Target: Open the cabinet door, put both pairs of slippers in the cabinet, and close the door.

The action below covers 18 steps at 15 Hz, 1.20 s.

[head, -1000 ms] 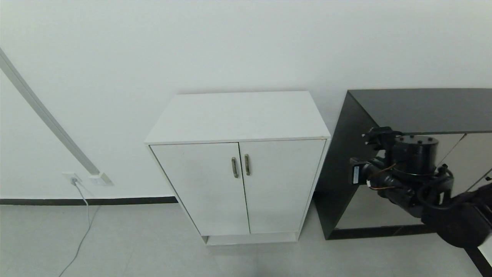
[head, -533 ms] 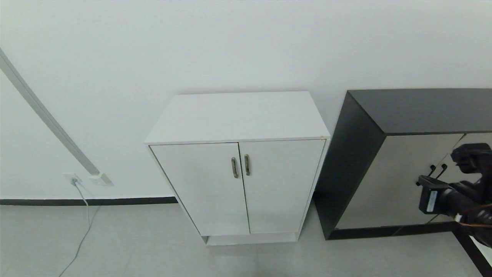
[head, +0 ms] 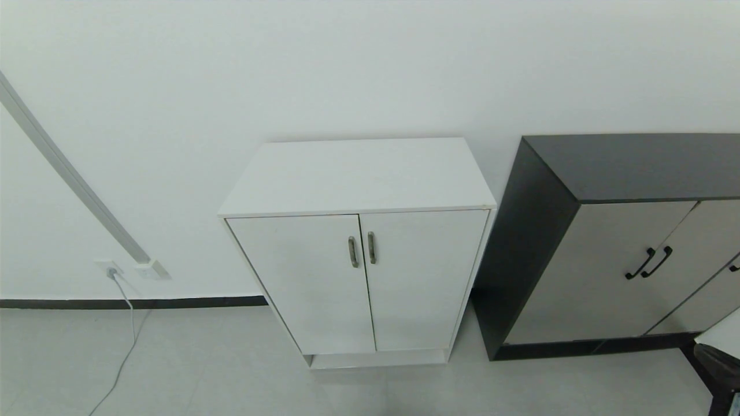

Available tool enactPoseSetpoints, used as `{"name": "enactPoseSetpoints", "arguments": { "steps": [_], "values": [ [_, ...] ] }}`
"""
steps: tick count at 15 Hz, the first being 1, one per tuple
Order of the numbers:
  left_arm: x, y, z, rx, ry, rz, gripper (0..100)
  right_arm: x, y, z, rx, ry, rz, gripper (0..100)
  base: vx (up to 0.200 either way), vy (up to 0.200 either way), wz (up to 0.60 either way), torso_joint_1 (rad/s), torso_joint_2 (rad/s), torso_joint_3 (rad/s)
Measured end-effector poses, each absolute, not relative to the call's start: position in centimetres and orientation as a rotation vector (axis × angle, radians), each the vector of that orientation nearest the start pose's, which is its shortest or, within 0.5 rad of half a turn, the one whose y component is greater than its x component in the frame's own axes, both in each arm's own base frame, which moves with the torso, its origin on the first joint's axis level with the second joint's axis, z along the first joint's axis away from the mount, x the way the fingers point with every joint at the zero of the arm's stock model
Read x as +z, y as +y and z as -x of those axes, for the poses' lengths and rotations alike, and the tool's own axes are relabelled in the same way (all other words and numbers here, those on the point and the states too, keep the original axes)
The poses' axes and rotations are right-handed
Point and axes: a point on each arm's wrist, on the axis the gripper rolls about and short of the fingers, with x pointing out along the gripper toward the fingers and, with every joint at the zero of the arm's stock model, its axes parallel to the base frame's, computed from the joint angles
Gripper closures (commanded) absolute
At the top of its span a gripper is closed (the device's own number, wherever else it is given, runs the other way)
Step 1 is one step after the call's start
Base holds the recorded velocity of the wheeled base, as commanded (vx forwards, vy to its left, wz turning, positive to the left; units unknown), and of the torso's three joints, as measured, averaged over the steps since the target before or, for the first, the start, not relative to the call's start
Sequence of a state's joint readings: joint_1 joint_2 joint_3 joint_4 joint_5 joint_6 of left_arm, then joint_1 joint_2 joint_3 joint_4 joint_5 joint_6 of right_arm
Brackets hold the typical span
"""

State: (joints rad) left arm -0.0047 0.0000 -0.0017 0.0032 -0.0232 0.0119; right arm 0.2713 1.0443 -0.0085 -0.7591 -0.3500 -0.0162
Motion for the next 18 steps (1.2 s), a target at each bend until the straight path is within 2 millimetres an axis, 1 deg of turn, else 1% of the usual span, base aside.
{"name": "enactPoseSetpoints", "arguments": {
  "steps": [4,7,9,11,14,18],
  "values": [
    [7.6,0.0,2.3,-0.028,0.001,-0.012,100,10.9,1.2,-6.7,-0.008,0.339,0.113,100,0.000,0.000,0.00,0.000,0.00,0.000],
    [7.6,0.0,2.3,-0.027,0.001,-0.012,100,10.2,0.8,-4.2,0.124,0.361,0.096,100,0.000,0.000,0.00,0.000,0.00,0.000],
    [7.6,0.0,2.3,-0.027,0.001,-0.012,100,10.1,0.7,-3.1,0.218,0.352,0.078,100,0.000,0.000,0.00,0.000,0.00,0.000],
    [7.6,0.0,2.3,-0.028,0.001,-0.012,100,10.3,0.7,-2.6,0.258,0.313,0.070,100,0.000,0.000,0.00,0.000,0.00,0.000],
    [7.6,0.0,2.3,-0.028,0.001,-0.012,100,10.0,0.7,-2.3,0.276,0.307,0.074,100,0.000,0.000,0.00,0.000,0.00,0.000],
    [7.6,0.0,2.3,-0.027,0.001,-0.012,100,8.9,0.6,-1.9,0.295,0.362,0.121,100,0.000,0.000,0.00,0.000,0.00,0.000]
  ]
}}
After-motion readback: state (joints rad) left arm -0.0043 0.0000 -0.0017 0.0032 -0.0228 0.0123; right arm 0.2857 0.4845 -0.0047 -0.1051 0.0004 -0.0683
